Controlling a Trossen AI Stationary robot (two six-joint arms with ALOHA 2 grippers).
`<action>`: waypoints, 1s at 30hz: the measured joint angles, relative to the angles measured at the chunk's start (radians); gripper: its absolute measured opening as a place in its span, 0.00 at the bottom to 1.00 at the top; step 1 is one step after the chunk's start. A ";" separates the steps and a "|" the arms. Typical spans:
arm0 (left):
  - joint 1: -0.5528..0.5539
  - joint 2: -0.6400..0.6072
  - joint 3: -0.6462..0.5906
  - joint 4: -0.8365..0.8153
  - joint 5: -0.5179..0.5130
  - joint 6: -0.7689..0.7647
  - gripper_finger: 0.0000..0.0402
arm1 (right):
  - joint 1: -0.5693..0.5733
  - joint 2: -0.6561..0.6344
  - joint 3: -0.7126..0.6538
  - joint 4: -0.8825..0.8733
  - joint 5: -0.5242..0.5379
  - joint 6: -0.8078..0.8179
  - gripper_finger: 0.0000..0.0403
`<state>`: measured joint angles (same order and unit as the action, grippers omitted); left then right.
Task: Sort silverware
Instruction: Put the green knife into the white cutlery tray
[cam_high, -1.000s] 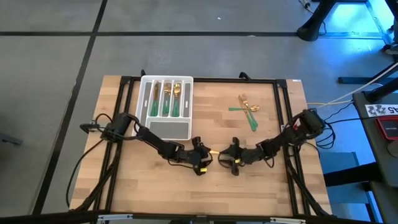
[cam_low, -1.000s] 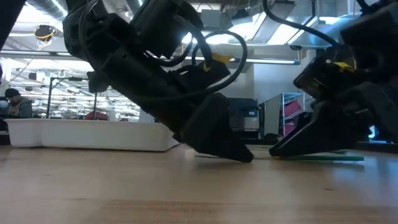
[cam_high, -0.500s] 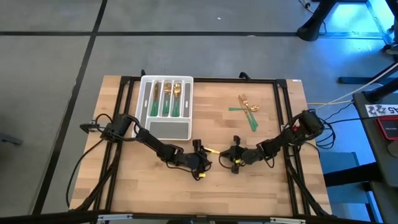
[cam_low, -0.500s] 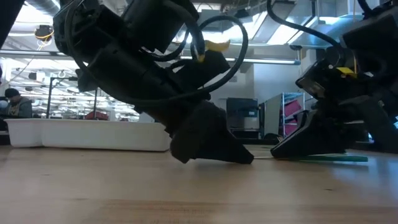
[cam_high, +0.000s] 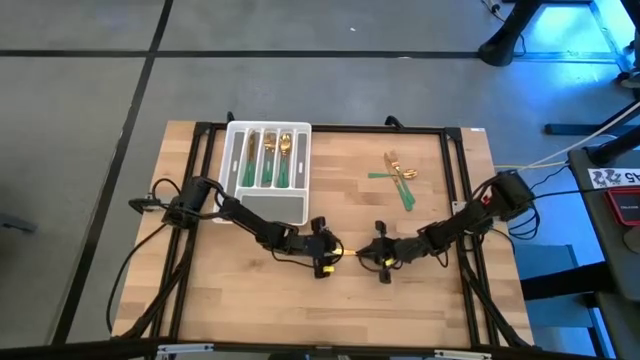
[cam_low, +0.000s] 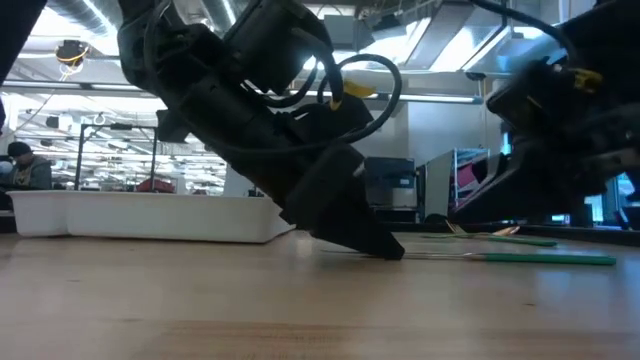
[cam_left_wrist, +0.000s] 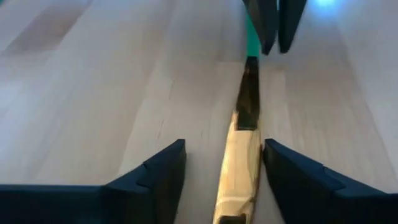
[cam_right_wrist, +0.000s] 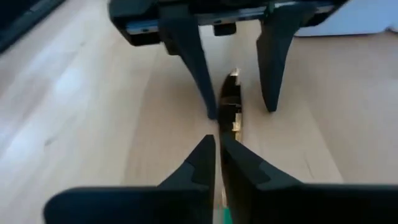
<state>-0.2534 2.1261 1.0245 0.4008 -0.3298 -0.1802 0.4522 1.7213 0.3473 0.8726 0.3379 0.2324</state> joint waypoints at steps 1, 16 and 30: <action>0.002 0.000 0.000 0.000 0.005 0.000 0.48 | 0.000 -0.009 0.000 -0.004 -0.019 0.002 0.08; -0.003 0.001 -0.001 0.001 0.044 -0.030 0.02 | 0.000 -0.110 0.006 -0.380 -0.008 0.128 0.49; -0.022 -0.077 -0.006 0.101 -0.103 -0.034 0.01 | 0.010 0.013 -0.036 -0.242 0.036 0.182 0.04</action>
<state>-0.2755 2.0490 1.0183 0.5019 -0.4326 -0.2146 0.4619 1.7344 0.3109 0.6307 0.3741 0.4140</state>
